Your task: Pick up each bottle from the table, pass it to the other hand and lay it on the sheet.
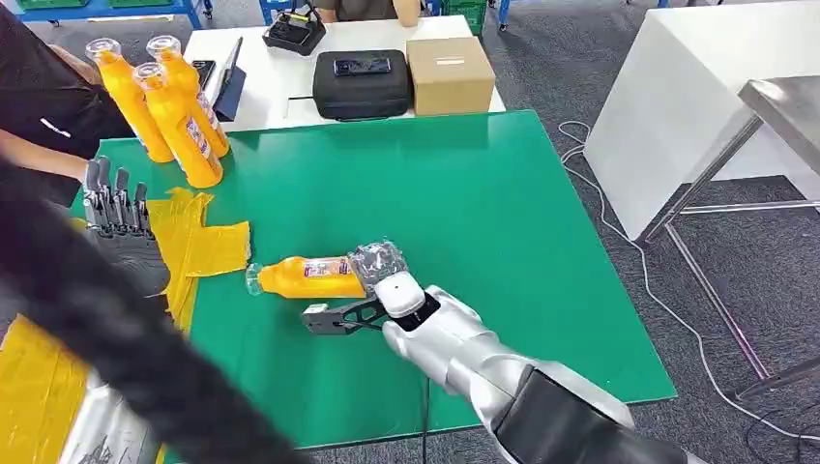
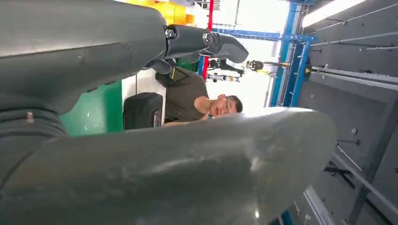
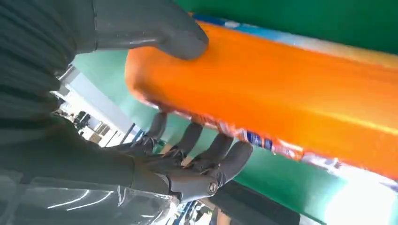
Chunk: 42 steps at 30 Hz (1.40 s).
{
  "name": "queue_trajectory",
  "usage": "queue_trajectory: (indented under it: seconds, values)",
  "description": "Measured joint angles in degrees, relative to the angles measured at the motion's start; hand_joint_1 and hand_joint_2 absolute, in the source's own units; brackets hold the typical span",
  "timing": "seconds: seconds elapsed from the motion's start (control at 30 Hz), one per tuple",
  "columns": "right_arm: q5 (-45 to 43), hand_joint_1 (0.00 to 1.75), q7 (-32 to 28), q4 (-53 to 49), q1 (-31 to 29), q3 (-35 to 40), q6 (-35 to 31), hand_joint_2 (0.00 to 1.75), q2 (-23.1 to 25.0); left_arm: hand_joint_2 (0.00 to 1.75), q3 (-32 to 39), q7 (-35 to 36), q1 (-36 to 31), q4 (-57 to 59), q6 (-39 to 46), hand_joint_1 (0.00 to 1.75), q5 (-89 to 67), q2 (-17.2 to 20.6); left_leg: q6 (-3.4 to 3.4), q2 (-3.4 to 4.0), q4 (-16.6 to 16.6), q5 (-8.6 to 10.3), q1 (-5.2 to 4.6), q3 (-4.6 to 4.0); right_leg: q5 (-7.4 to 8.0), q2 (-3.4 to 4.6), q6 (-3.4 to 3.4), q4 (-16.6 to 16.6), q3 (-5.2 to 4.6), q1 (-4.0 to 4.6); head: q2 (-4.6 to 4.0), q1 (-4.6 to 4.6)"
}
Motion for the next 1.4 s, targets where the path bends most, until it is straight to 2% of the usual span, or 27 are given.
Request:
queue_trajectory:
  seconds: [0.2, 0.23, 0.27, 0.9, 1.4]
  values:
    - [0.24, 1.75, 0.06, 0.15, -0.06, 0.04, 0.15, 1.75, 0.11, 0.0, -0.22, 0.0, -0.01, 0.0, 0.0, 0.0, 0.0, 0.0, 0.01, 0.0, -0.01, 0.01, 0.0, 0.21, 0.02, 0.0, -0.01, -0.01, 0.21, 0.0, 0.0, 0.02]
    - [0.31, 1.2, 0.09, 0.15, -0.04, 0.07, 0.17, 1.75, 0.13, 0.0, -0.22, 0.0, 0.0, -0.02, -0.02, 0.0, 0.0, 0.0, 0.01, 0.0, -0.01, 0.02, 0.0, 0.23, 0.02, 0.0, -0.01, -0.01, 0.24, 0.0, 0.0, 0.02]
    - [0.39, 0.0, 0.18, 0.17, -0.02, 0.11, 0.26, 1.75, 0.13, 0.0, -0.2, 0.0, 0.0, -0.04, -0.02, 0.0, 0.0, 0.0, 0.02, 0.0, -0.01, 0.03, 0.0, 0.26, 0.02, 0.0, -0.01, -0.01, 0.27, 0.0, 0.0, 0.02]
    - [2.19, 0.0, 1.64, 1.53, 1.55, 1.62, 1.86, 1.75, 0.52, 0.0, 0.48, -0.28, 2.34, -3.76, -0.37, 0.0, 0.07, 0.46, 0.01, 0.12, -0.02, 0.0, 0.02, 0.22, 0.02, 0.13, 0.0, -0.01, 0.21, 0.03, 0.0, 0.0]
    - [1.7, 0.0, 1.09, 2.19, 0.97, 1.7, 3.59, 1.75, 0.37, 0.0, 0.55, -0.11, 0.96, -3.08, -0.42, 0.0, 0.0, 0.5, 0.01, 0.13, -0.01, 0.0, 0.01, 0.2, 0.02, 0.15, 0.0, -0.01, 0.2, 0.02, 0.02, 0.02]
